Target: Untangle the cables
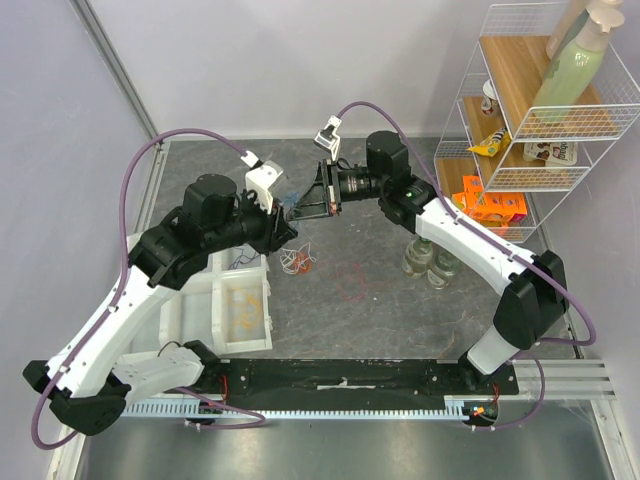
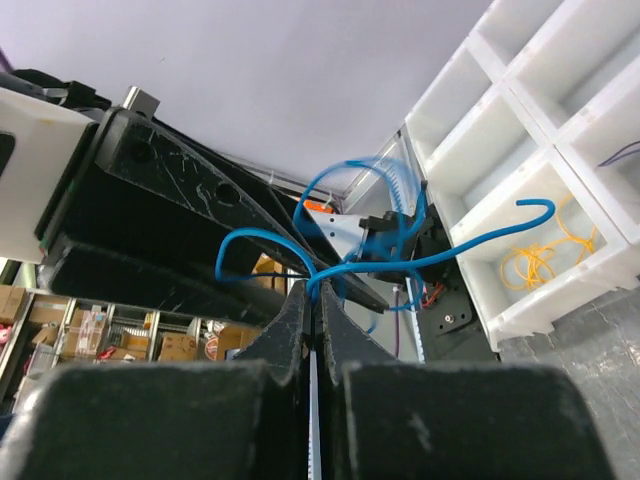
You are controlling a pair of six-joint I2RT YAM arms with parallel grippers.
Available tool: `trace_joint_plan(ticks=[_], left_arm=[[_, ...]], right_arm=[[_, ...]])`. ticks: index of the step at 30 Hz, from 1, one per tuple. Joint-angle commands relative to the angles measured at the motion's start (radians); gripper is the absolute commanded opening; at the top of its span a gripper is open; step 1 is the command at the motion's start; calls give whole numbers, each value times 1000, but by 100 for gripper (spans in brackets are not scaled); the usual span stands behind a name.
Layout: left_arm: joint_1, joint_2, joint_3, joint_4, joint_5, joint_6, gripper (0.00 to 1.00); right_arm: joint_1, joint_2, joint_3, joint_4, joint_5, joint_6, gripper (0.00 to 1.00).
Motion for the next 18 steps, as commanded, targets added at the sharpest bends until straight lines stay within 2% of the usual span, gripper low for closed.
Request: trace_joint_plan(ticks=[1, 3, 5, 6, 8, 10, 12, 14, 16, 18], left_arm=[[-4, 2, 25, 14, -90, 19, 18], [-3, 2, 28, 11, -168, -2, 2], [-3, -7, 18, 14, -262, -33, 2], [-3, -15, 12, 16, -296, -50, 2], [-4, -27, -1, 16, -340, -83, 2], [-3, -39, -10, 2, -418, -169, 2], [-1, -41, -15, -62, -556, -291, 2], [13, -22, -9, -175, -688, -436, 2], [83, 19, 14, -284, -687, -546, 2], [195, 76, 37, -361, -580, -608, 2]], right_arm=[[-3, -45, -3, 120, -57, 56, 6], [-4, -51, 6, 58, -34, 16, 25], [-4, -58, 23, -57, 33, -65, 41], [-4, -62, 35, -143, 76, -113, 56], [-6, -65, 63, -262, 159, -193, 75], [-15, -73, 84, -362, 246, -251, 85], [-30, -85, 88, -436, 335, -285, 92], [-46, -93, 91, -504, 403, -309, 93], [-52, -85, 109, -567, 436, -337, 93], [-52, -78, 126, -619, 451, -363, 93]])
